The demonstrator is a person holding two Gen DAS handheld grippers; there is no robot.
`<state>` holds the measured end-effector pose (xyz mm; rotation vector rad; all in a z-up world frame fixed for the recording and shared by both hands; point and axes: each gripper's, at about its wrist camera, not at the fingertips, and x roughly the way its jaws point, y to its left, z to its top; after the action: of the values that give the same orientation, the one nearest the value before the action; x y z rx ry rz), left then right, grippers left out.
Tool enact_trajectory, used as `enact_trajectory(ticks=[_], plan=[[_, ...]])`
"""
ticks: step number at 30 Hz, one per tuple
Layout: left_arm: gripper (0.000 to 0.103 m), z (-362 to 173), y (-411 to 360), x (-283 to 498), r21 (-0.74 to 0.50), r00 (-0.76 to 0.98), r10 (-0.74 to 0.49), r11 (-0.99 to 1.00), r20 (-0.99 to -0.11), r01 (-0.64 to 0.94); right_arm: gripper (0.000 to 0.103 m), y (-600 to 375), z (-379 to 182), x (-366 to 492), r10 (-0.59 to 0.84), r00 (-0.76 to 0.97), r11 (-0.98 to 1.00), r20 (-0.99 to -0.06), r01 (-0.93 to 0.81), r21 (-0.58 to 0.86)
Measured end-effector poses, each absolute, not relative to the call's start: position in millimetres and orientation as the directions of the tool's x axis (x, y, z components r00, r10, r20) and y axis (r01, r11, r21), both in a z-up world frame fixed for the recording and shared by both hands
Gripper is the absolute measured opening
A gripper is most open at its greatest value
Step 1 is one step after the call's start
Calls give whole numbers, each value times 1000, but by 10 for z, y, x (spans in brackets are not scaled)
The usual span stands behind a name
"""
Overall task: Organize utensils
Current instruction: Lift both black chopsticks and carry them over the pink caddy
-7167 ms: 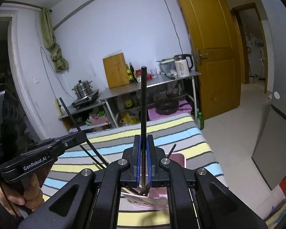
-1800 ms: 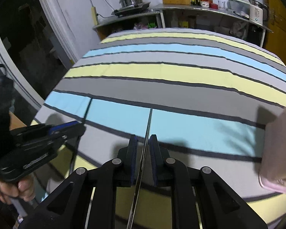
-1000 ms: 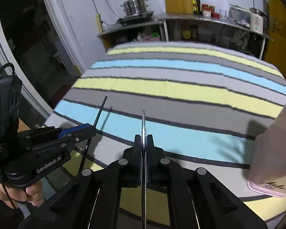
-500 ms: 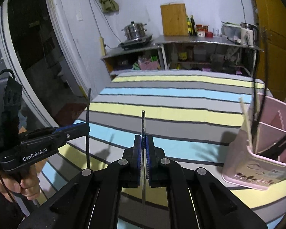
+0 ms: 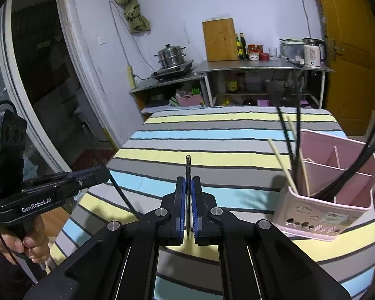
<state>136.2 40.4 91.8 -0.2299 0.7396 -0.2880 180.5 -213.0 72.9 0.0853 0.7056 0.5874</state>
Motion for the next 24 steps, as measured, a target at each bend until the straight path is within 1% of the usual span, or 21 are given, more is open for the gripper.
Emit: enact_trajectory(ticks=[13,24], plan=[[4,1120,-64,1381,-306,675,-412,911,-612,278,5,-2565,896,1666,495,669,867,-554,-415,274],[4,1642,-712,1545,-298,659,-521,853,-542,429,5,-3176,1173,1660,411,758,910,-507,-311,272]])
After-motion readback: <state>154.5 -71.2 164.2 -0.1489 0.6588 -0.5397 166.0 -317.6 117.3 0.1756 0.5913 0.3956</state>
